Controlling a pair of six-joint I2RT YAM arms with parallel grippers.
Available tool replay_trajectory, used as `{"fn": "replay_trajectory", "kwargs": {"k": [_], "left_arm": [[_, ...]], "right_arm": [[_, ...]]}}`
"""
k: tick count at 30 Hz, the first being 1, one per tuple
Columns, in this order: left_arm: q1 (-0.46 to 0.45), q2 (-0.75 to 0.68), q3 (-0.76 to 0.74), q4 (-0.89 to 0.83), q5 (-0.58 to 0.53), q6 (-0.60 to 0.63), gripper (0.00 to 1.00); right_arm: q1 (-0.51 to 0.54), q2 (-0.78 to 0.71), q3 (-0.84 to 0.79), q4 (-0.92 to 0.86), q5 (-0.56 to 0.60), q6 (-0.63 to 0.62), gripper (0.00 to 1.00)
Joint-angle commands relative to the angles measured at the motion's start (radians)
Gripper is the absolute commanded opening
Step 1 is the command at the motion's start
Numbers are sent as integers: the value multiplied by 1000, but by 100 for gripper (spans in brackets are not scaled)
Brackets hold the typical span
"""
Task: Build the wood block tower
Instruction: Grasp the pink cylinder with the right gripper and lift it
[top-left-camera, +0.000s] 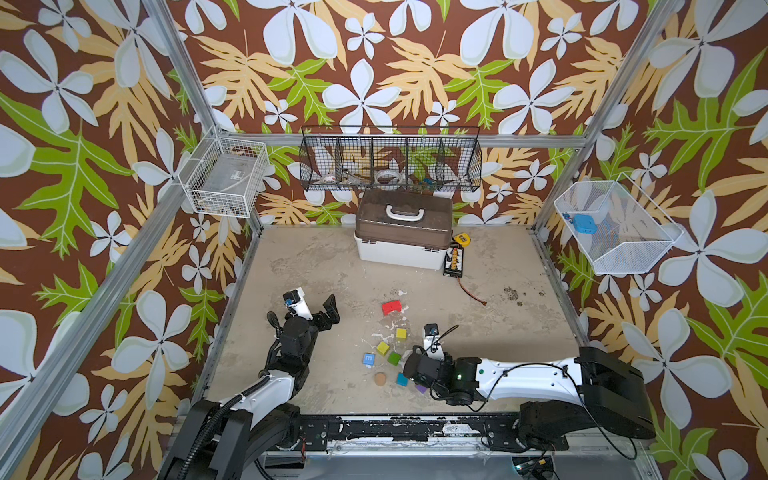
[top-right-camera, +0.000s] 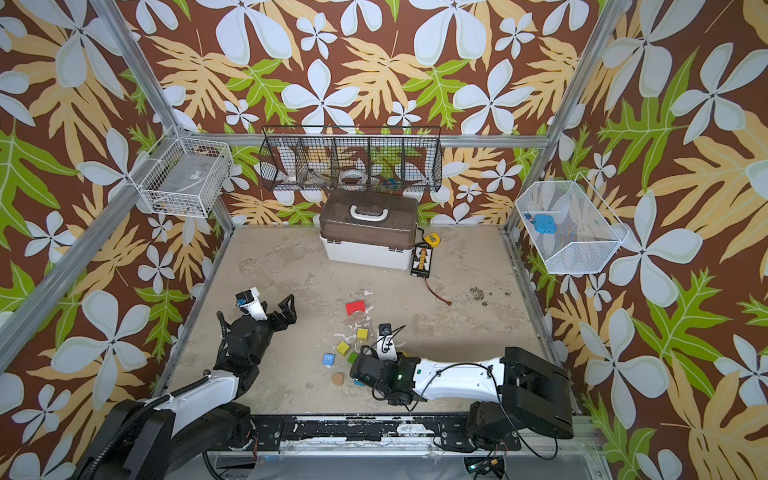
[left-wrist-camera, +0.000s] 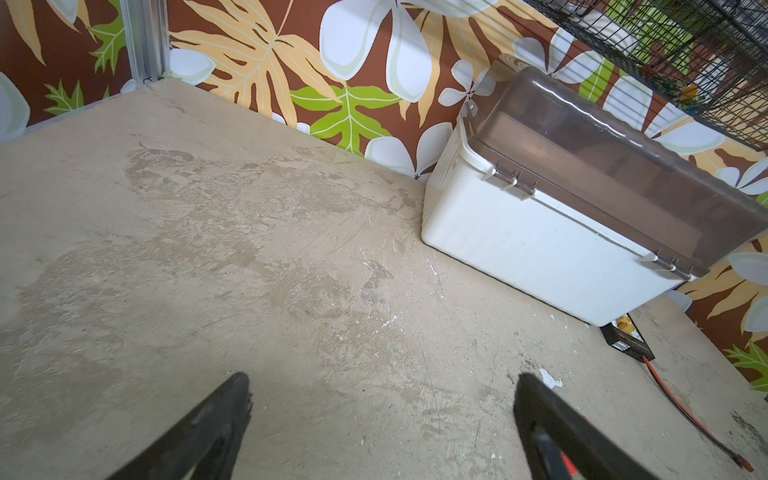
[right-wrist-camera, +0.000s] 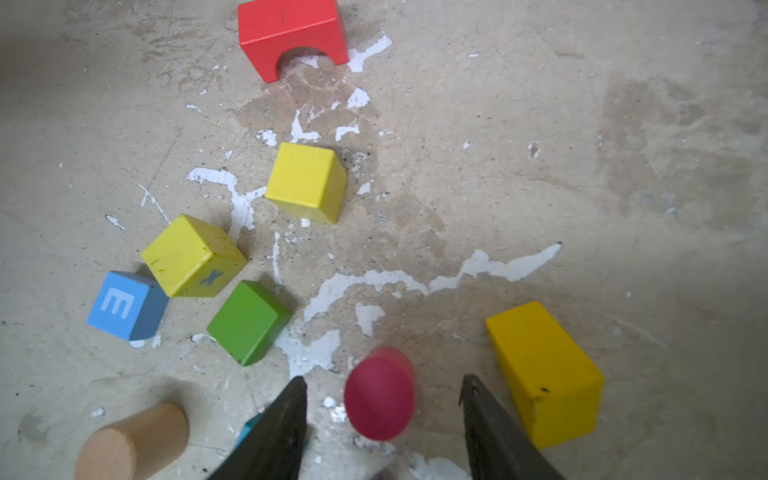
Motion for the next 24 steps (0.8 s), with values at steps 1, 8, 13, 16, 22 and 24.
{"fn": "replay_trajectory", "kwargs": {"k": [1, 8, 13, 16, 22, 24], "left_arm": [[0, 12, 16, 17, -2, -2, 100], [0, 12, 14, 20, -1, -2, 100], [0, 17, 18, 19, 10, 1, 100], [0, 7, 10, 25, 9, 1, 100], [1, 15, 16, 21, 6, 0, 100], [1, 14, 17, 21, 11, 1, 100]], "right_arm": [[0, 51, 40, -21, 1, -41, 58], [0, 144, 112, -117, 61, -12, 54], [-1, 111, 55, -83, 53, 7, 54], [-1, 96, 30, -96, 66, 32, 55], [-1, 111, 20, -63, 40, 12, 54], [0, 128, 21, -45, 35, 6, 50]]}}
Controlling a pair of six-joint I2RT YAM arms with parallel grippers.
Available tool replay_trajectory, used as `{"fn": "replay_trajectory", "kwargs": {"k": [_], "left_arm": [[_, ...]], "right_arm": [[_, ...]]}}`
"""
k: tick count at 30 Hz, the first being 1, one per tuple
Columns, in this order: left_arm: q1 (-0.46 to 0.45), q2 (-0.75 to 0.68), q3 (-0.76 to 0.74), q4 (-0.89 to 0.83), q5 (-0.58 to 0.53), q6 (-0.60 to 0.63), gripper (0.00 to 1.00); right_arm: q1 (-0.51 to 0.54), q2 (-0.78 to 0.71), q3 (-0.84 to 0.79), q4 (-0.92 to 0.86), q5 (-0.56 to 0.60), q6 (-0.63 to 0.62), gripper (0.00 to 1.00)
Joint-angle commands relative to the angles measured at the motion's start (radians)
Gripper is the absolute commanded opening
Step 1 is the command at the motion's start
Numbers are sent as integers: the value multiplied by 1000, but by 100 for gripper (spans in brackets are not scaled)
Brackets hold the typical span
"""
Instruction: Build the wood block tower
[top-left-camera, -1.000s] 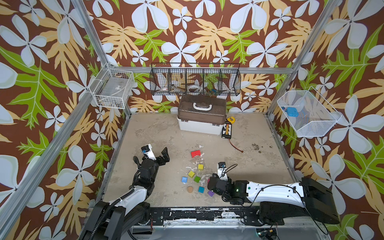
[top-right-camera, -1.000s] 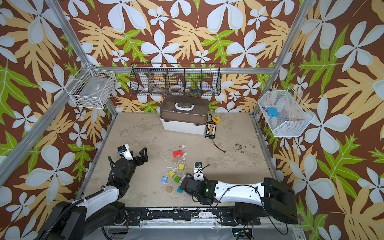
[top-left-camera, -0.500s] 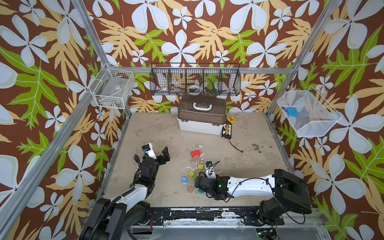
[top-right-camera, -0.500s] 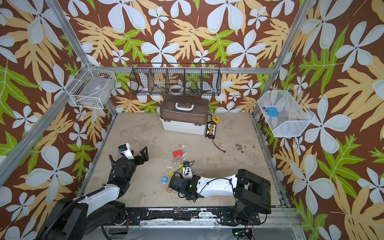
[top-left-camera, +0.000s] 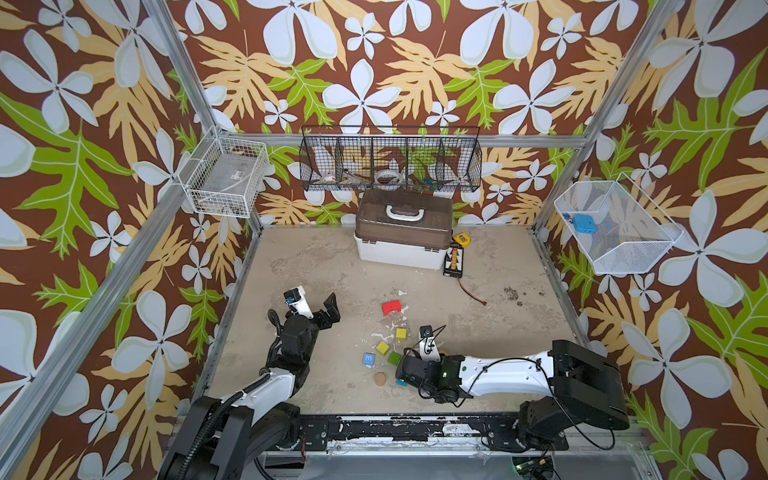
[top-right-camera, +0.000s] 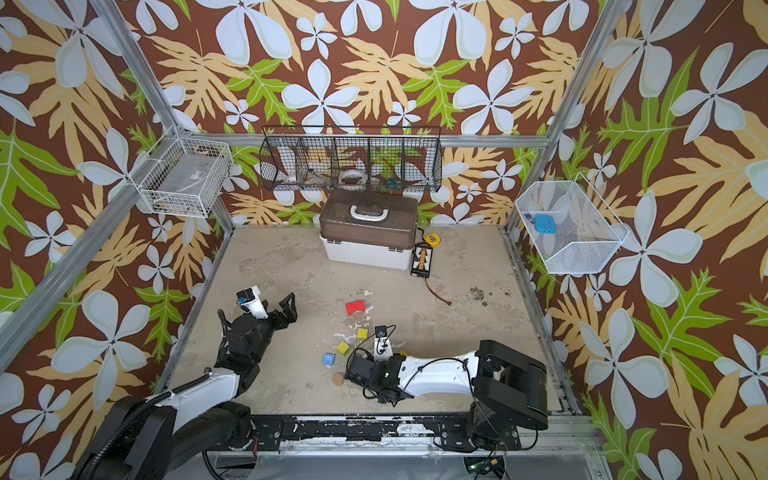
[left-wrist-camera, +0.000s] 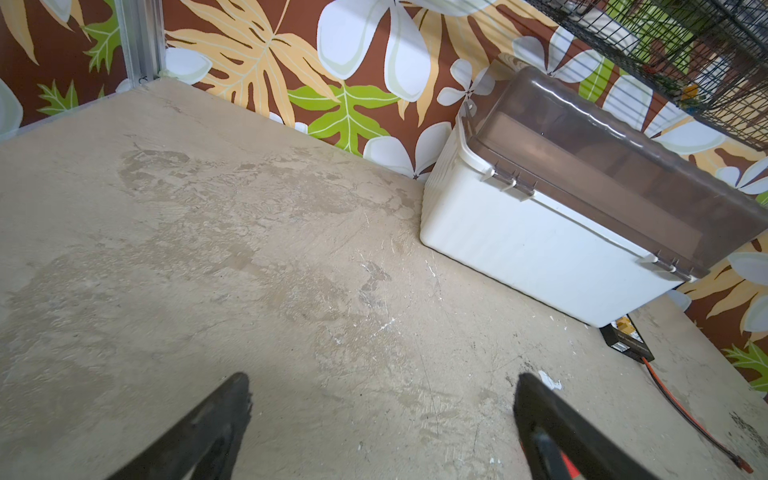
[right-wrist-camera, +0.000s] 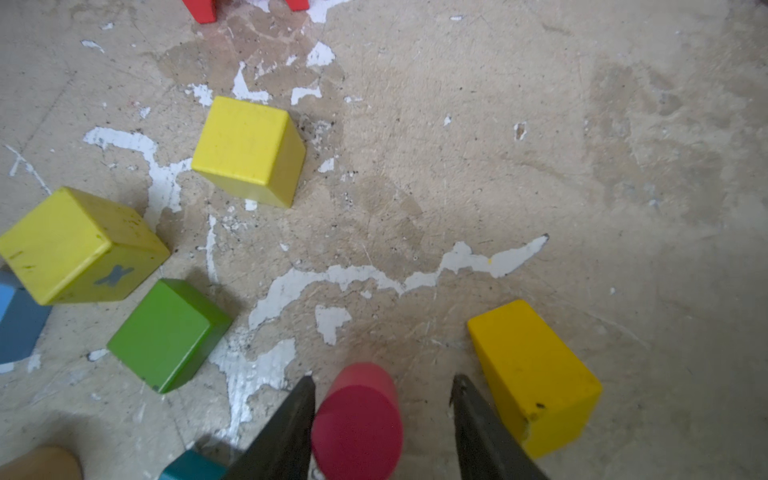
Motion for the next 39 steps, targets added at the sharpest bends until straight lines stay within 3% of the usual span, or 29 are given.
{"fn": "replay_trajectory", "kwargs": {"k": [1, 8, 19, 30, 39], "left_arm": [[1, -2, 3, 22, 8, 0, 100], [0, 7, 8, 19, 5, 0, 100], [0, -1, 0, 32, 30, 9, 100], [-1, 3, 0, 42, 41, 10, 100], [-2, 7, -2, 50, 43, 12, 100]], "right_arm": [[1, 24, 5, 22, 3, -6, 47], [1, 50, 31, 6, -5, -6, 29], [-12, -44, 87, -65, 75, -61, 20], [-234, -144, 143, 54, -34, -308, 18], [-401, 99, 432, 6, -166, -471, 11]]}}
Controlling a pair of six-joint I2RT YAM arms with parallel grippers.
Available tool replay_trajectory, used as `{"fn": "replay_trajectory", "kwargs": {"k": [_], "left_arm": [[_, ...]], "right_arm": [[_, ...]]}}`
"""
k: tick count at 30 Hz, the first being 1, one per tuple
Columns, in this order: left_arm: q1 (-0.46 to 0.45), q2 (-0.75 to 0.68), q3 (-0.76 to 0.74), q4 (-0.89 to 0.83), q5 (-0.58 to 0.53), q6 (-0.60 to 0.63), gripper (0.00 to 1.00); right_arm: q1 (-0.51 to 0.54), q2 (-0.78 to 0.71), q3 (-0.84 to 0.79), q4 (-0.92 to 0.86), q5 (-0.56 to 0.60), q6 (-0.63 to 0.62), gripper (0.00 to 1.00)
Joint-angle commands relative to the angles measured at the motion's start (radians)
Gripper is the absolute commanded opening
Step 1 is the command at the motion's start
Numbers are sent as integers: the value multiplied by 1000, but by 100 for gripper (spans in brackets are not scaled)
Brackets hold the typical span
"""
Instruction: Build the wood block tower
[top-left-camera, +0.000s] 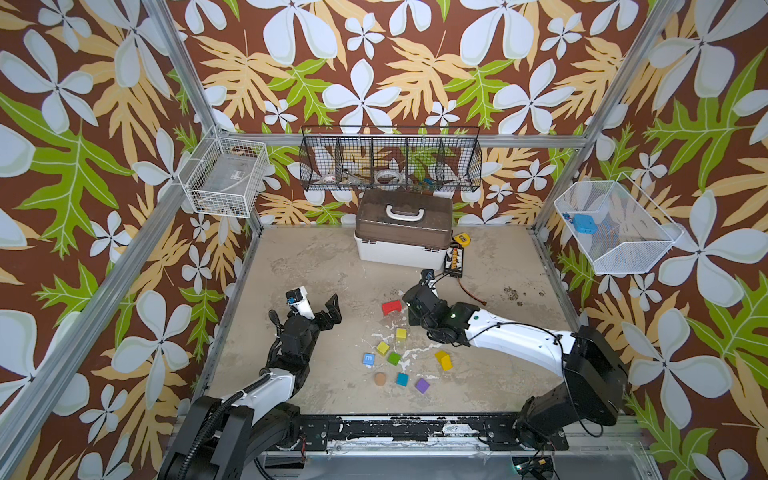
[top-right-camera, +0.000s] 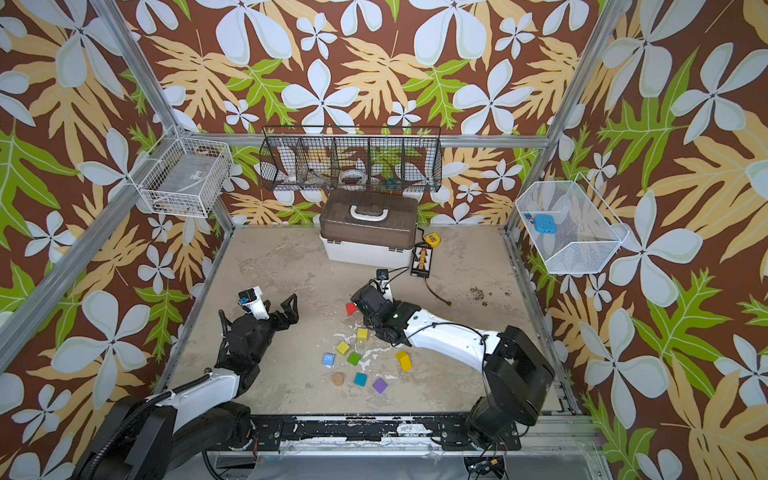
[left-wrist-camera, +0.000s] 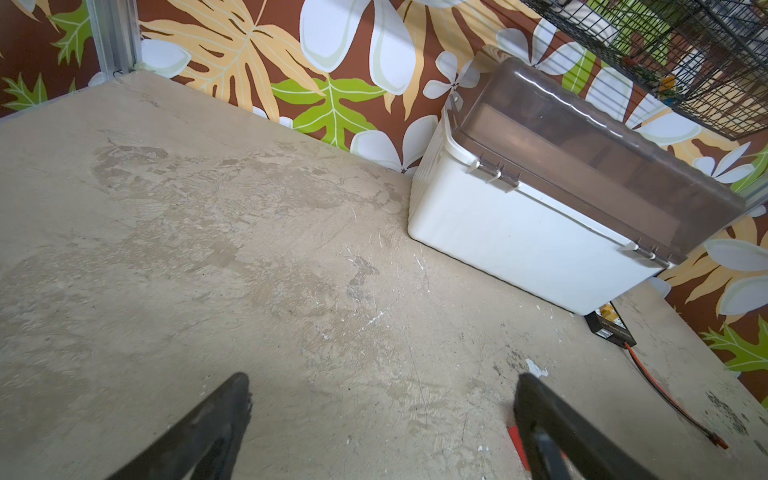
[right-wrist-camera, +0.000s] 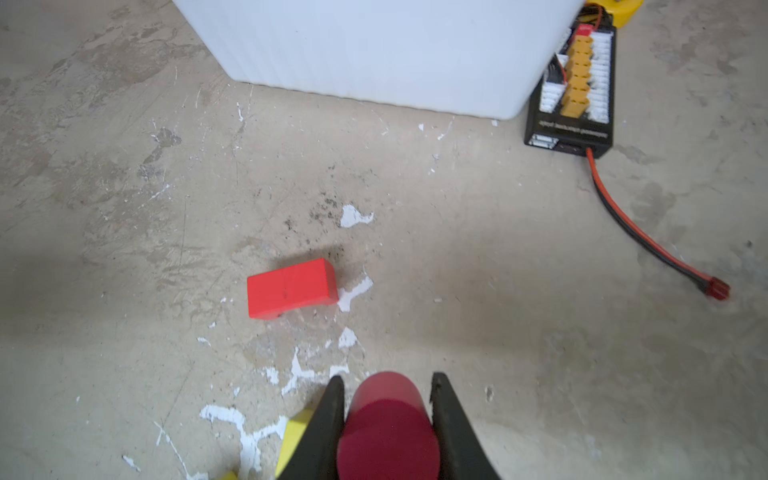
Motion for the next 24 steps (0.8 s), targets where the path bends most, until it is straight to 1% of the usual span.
{"fn": "replay_trajectory", "kwargs": {"k": [1, 3, 6, 11, 15, 24], "left_arm": [[-1, 4, 5, 34, 3, 8, 100], [-1, 4, 6, 34, 4, 8, 100], [-1, -1, 3, 31, 3, 8, 100], [0, -6, 1, 28, 3, 8, 100], [-1, -10, 1, 22, 0, 6, 100], [-2, 1, 5, 28, -10, 5, 100]], "right_arm": [[-41, 97, 103, -34, -85, -95, 10], [-58, 169, 174, -56, -119, -121, 8], [-61, 271, 277, -100, -139, -146, 6], [-61, 378, 373, -111, -200, -178, 5], [-60, 417, 414, -126, -202, -192, 5], [-61, 438, 420, -128, -208, -191, 5]]}}
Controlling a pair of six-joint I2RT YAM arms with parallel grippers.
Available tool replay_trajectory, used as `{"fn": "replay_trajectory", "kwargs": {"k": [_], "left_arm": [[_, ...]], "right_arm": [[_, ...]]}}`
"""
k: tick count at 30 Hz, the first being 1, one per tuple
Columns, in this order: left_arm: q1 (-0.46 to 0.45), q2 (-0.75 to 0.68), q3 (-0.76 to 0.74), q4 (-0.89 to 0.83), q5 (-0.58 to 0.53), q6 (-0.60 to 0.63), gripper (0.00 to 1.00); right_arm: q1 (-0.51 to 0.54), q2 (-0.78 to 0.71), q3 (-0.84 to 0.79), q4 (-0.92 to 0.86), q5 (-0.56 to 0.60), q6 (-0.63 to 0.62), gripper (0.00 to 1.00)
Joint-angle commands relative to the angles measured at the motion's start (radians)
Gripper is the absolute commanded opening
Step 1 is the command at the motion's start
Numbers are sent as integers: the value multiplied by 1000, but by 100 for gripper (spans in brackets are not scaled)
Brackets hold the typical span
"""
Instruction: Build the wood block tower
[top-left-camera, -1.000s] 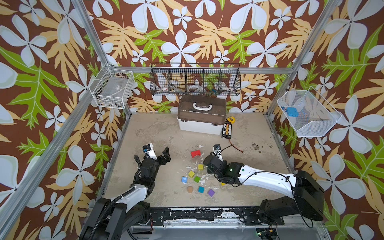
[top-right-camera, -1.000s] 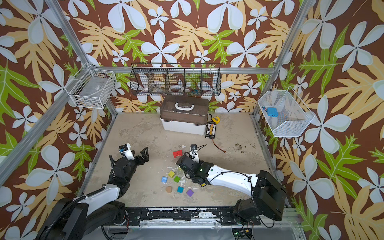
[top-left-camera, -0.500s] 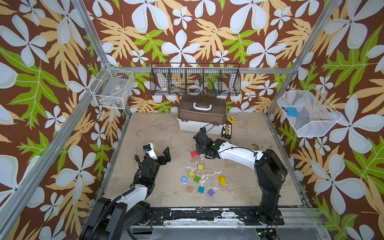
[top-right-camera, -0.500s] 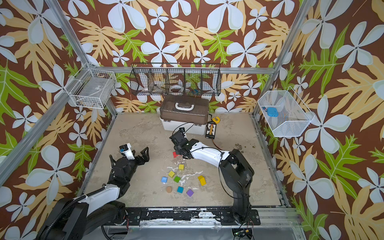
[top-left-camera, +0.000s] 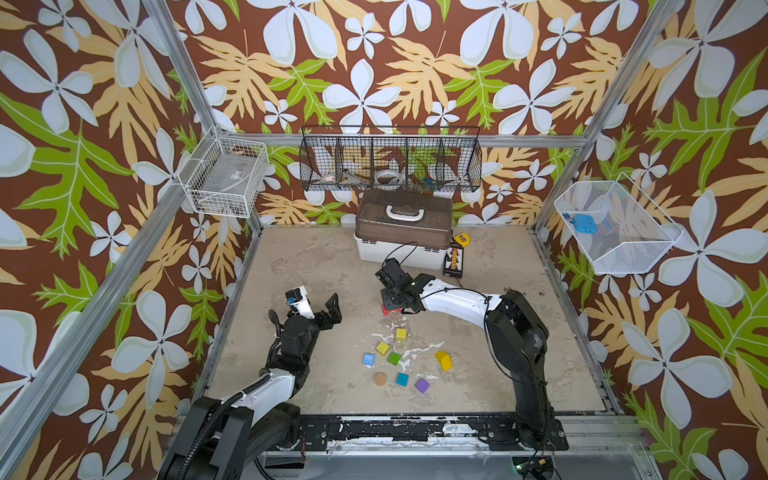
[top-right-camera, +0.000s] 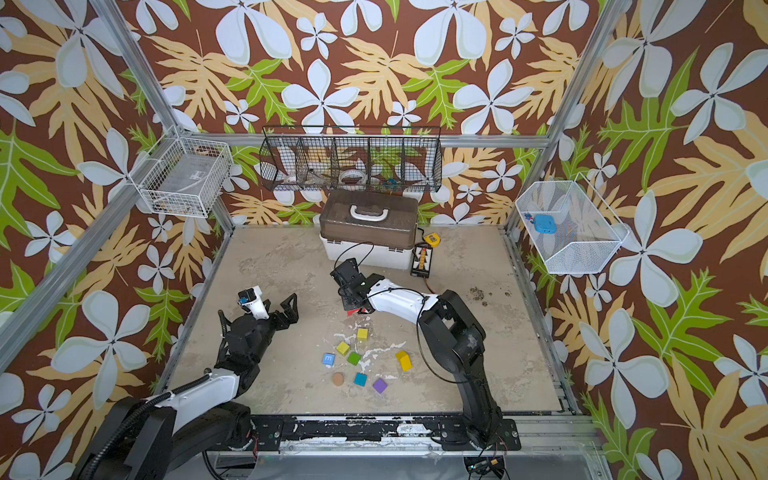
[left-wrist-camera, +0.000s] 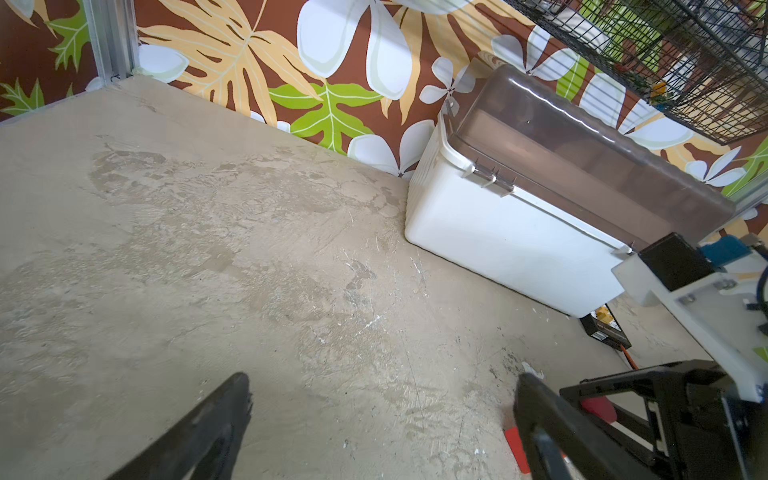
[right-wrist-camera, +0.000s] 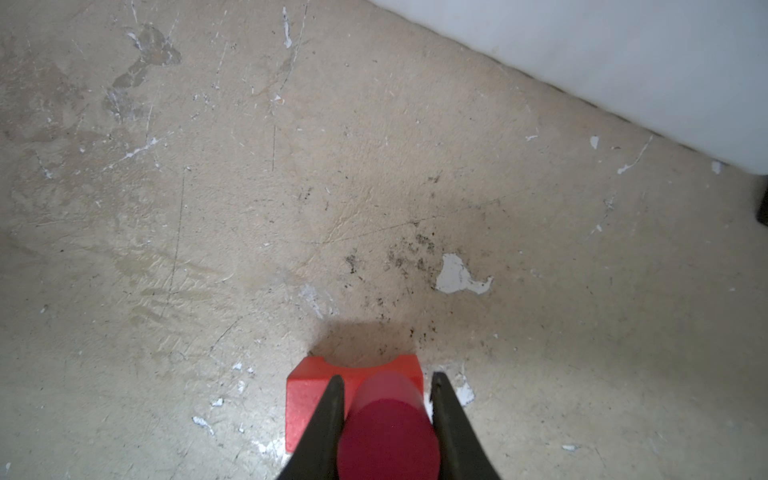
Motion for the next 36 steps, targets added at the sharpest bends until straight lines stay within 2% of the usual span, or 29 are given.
{"fn": "replay_trajectory", "kwargs": {"k": [1, 7, 36], "left_arm": [[-1, 12, 8, 23, -12, 5, 100], [-1, 47, 30, 27, -7, 11, 100], [-2, 26, 13, 39, -9, 8, 100]], "right_arm": [[1, 2, -2, -7, 1, 1, 5], [0, -5, -14, -9, 8, 5, 5], [0, 4, -20, 6, -22, 13, 11]]}}
